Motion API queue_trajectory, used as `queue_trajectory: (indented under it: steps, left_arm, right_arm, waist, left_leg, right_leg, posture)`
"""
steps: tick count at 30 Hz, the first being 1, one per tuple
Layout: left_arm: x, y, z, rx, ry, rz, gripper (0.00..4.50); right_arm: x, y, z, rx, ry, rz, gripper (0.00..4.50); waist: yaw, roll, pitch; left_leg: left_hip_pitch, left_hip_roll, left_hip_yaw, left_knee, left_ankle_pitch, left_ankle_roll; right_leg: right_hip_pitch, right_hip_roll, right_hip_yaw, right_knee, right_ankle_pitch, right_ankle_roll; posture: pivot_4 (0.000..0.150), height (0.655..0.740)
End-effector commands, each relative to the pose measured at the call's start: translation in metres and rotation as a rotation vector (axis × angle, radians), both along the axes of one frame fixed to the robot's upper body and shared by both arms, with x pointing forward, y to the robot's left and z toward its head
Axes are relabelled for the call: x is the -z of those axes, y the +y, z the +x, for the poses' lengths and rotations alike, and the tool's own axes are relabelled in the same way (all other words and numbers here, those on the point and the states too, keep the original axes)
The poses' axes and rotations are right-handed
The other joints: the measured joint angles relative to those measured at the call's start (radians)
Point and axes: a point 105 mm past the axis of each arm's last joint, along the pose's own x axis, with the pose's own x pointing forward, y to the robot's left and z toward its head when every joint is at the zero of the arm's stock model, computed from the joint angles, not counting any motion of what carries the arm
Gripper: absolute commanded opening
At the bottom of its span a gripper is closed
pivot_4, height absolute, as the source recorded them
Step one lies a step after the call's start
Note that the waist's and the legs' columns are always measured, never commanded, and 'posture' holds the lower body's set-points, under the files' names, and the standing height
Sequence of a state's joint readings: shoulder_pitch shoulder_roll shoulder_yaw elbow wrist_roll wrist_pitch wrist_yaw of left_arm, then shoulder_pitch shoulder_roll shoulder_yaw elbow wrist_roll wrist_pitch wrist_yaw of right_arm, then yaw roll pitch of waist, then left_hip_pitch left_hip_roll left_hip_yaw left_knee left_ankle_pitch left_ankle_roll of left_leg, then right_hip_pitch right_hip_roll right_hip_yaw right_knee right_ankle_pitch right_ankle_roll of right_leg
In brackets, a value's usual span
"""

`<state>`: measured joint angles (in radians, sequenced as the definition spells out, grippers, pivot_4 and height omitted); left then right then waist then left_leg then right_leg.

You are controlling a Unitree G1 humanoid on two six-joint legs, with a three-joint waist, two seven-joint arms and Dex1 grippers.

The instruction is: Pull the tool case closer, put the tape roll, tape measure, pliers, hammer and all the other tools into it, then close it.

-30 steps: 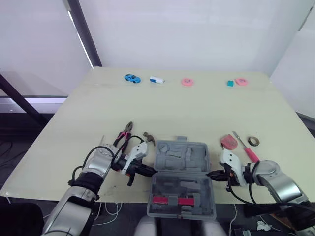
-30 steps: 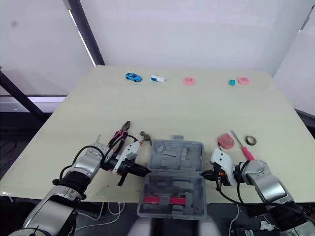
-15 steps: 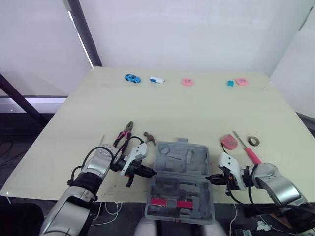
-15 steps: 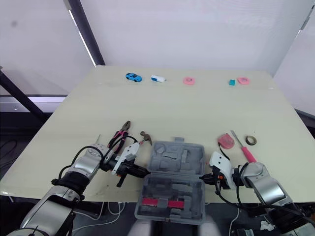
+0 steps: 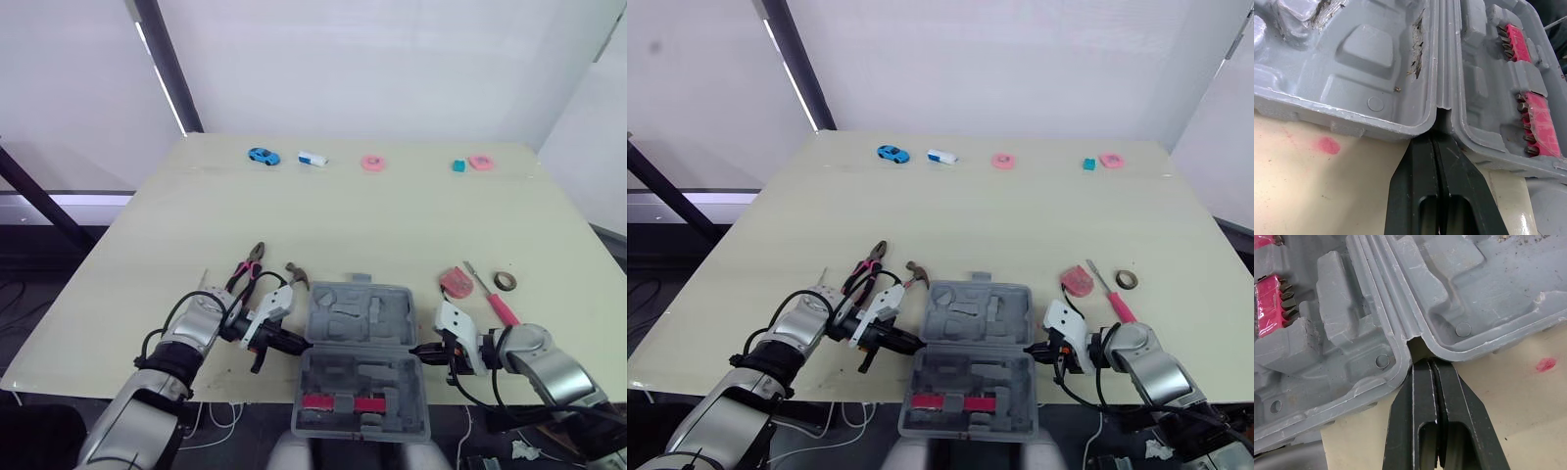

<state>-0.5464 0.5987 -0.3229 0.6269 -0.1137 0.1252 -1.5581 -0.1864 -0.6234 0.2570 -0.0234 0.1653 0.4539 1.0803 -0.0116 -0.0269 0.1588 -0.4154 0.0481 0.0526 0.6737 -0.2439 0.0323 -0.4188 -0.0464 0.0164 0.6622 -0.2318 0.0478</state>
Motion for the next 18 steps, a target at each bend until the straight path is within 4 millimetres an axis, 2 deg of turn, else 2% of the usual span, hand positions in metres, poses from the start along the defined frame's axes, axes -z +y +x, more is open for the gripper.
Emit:
queue_trajectory:
  steps: [1,18]
  left_arm:
    - [-0.0001,0.0002,-0.0075,0.053,0.04,-0.005,0.07]
    - [-0.0009,-0.0047,-0.0114,0.076,0.049,-0.016,0.07]
  right_arm:
    - [-0.0093,0.0024,0.0033,-0.016,-0.038,0.013,0.0]
    - [-0.009,0.001,0.0023,-0.016,-0.028,0.01,0.0]
  waist:
    - [0.0,0.0,0.0]
    - [0.0,0.0,0.0]
  left_leg:
    - [0.0,0.0,0.0,0.0,0.0,0.0]
    - [0.0,0.0,0.0,0.0,0.0,0.0]
  right_leg:
    - [0.0,0.0,0.0,0.0,0.0,0.0]
    - [0.0,0.0,0.0,0.0,0.0,0.0]
  posture:
    - [0.15,0.7395]
    - [0.15,0.7395]
